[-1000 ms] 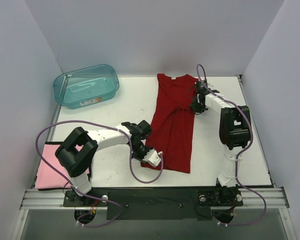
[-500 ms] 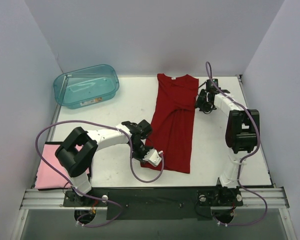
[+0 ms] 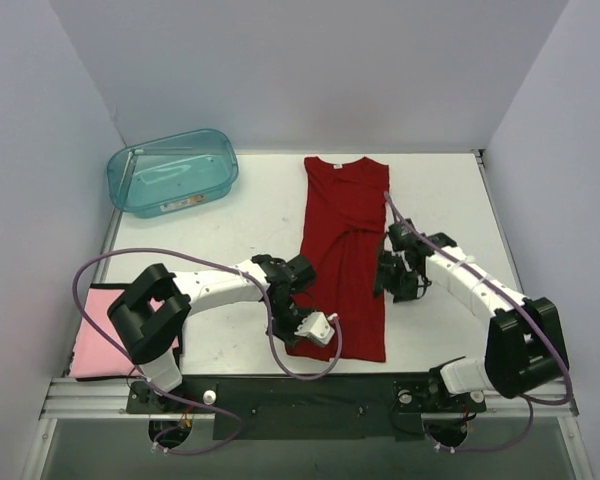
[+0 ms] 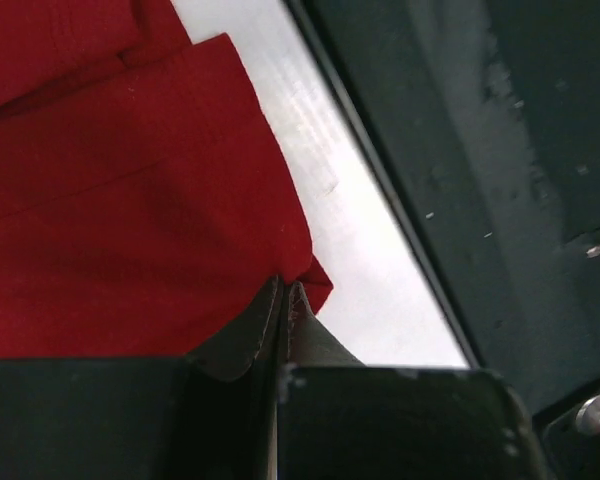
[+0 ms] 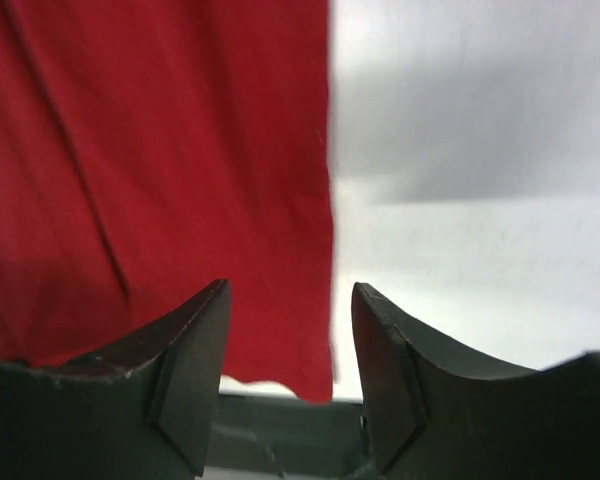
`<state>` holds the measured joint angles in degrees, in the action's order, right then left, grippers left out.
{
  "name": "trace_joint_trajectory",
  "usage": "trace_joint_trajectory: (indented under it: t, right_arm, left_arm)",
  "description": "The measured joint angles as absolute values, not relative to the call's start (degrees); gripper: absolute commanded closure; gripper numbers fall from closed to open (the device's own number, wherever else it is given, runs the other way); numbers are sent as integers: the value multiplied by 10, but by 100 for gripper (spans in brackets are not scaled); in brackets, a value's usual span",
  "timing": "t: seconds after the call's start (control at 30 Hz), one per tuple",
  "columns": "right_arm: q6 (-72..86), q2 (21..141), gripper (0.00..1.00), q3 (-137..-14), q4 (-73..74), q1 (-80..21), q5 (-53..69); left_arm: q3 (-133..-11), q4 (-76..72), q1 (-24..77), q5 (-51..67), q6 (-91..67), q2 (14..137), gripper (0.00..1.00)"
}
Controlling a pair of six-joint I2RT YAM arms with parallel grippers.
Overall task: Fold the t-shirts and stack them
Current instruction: Rotate the tshirt 90 degrees, then grab the bottom of the folded rectangular tshirt with both arms
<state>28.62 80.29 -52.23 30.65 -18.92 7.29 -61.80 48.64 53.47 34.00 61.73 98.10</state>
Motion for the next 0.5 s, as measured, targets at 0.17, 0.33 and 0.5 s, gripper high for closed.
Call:
trace_joint_trajectory:
  t: [0.17,0.33,0.5]
  right_arm:
    - [338,749,48,-403,346,-230,90]
    - [384,728,56,-352,365,-275,116]
    - [413,701,56,-317,366,-283,148]
  left_arm:
    - [-606,485,548,372,580,975,64]
    - [-590,480,547,383,557,972,30]
    - [-567,491,547,375,588,938,10]
